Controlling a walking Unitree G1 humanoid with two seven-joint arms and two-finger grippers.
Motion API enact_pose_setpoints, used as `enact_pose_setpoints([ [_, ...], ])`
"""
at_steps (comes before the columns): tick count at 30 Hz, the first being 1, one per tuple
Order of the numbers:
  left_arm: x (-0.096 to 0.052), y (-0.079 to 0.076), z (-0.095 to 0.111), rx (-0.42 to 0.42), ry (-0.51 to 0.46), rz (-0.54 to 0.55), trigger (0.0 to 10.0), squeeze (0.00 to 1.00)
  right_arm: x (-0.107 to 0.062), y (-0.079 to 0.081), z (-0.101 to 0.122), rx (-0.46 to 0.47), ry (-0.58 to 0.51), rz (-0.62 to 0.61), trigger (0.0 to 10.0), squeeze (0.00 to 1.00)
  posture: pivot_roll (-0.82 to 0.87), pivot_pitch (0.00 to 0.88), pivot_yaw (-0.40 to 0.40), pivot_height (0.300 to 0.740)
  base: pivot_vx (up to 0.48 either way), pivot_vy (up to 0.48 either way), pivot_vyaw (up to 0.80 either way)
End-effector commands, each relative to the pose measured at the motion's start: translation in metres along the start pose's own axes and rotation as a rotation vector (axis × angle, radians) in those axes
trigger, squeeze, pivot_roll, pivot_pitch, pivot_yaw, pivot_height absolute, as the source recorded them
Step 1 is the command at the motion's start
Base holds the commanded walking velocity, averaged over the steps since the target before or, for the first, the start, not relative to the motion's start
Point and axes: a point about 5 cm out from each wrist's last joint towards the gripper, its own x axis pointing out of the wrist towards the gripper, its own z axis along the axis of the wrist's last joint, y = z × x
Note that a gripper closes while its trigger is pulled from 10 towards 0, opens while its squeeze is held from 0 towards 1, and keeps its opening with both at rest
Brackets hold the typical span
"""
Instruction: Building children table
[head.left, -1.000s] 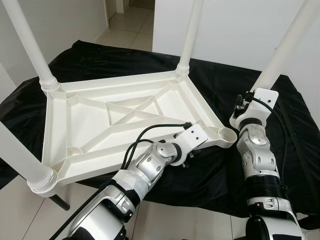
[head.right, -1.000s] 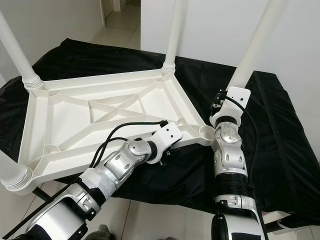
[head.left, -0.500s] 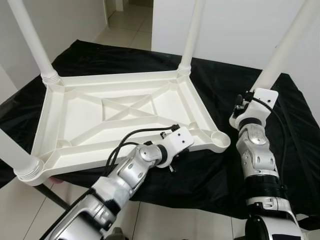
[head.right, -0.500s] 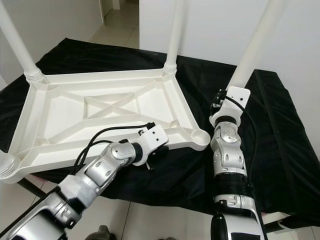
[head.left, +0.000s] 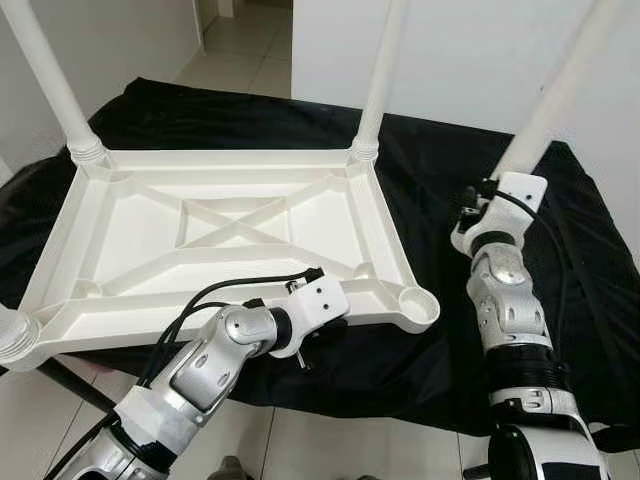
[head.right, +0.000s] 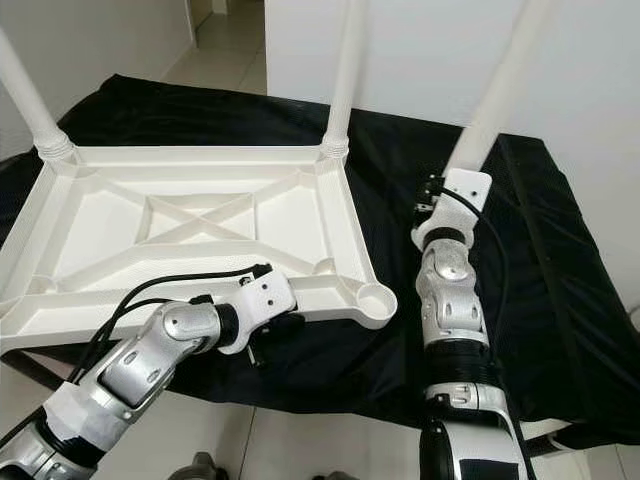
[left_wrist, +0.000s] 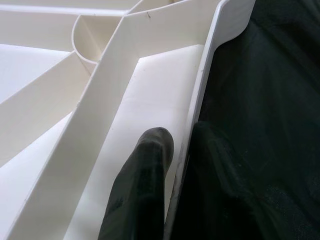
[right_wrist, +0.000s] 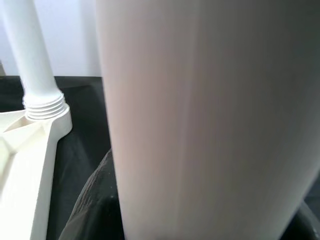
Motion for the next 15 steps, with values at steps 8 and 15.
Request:
enact_pose_setpoints([
  [8,-0.007,0.017,0.008,-0.055,-0.029,0.096,10.0,1.00,-0.004,0.018,-0.002,0.003,0.017,0.136,10.0,0.00,0.15,0.042,-0.086,0.740,0.000,0.000,0.00],
  [15,-0.020,0.025,0.043,-0.169,-0.253,0.114,10.0,0.00,-0.016,0.028,-0.006,0.011,0.005,0.221,10.0,0.00,0.14,0.040,-0.090,0.740,0.000,0.000,0.00],
])
